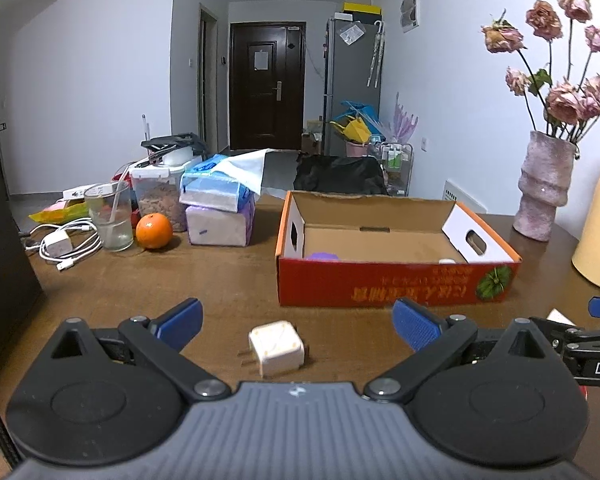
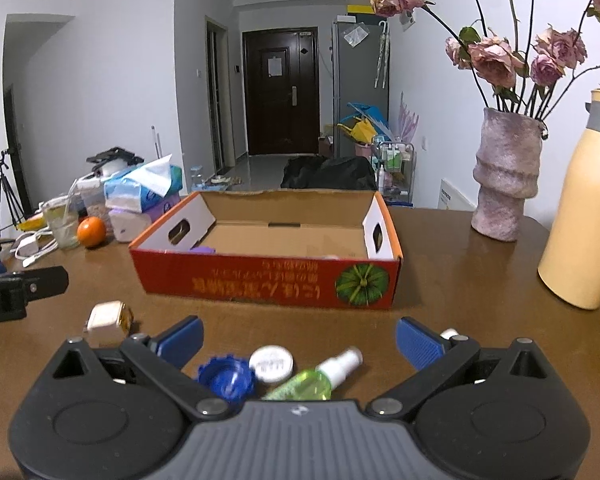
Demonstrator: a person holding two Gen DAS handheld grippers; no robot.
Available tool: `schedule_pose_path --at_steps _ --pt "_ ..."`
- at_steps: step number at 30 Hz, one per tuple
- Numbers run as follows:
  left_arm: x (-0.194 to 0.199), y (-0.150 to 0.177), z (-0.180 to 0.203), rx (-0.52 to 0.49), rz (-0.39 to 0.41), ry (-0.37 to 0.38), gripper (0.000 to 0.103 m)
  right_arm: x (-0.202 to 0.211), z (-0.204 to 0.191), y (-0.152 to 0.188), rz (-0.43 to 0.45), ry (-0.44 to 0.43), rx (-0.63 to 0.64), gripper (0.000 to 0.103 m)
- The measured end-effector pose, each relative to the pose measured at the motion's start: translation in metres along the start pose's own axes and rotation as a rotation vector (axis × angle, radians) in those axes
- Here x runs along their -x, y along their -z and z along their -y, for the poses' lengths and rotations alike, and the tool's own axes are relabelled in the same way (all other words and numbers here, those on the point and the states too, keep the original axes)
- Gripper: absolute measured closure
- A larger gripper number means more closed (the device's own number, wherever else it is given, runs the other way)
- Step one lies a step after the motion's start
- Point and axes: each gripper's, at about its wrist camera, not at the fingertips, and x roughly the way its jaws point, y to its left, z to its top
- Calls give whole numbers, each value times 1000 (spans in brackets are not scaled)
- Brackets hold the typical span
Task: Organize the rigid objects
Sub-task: 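Grasp the red-and-white lint brush handle with the right tool while the left tool approaches the white roll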
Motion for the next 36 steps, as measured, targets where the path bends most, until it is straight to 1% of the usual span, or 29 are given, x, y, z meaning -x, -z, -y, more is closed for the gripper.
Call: schedule_pose_path --at_steps 8,21,28,32,35,36 --pt "18 29 -6 2 -38 14 0 15 -6 28 -49 25 1 0" --pt "29 66 -14 7 -86 28 0 29 -12 59 -110 74 -11 0" --pt "31 73 -18 5 -93 33 0 19 -10 68 -183 152 -22 0" --pt "30 74 -19 9 -97 34 0 11 -7 69 -211 172 -54 0" --pt "28 74 -20 12 -103 32 0 -2 -7 71 -259 180 -91 0" --pt "27 74 -20 13 -105 32 0 -5 -7 73 -261 174 -102 0"
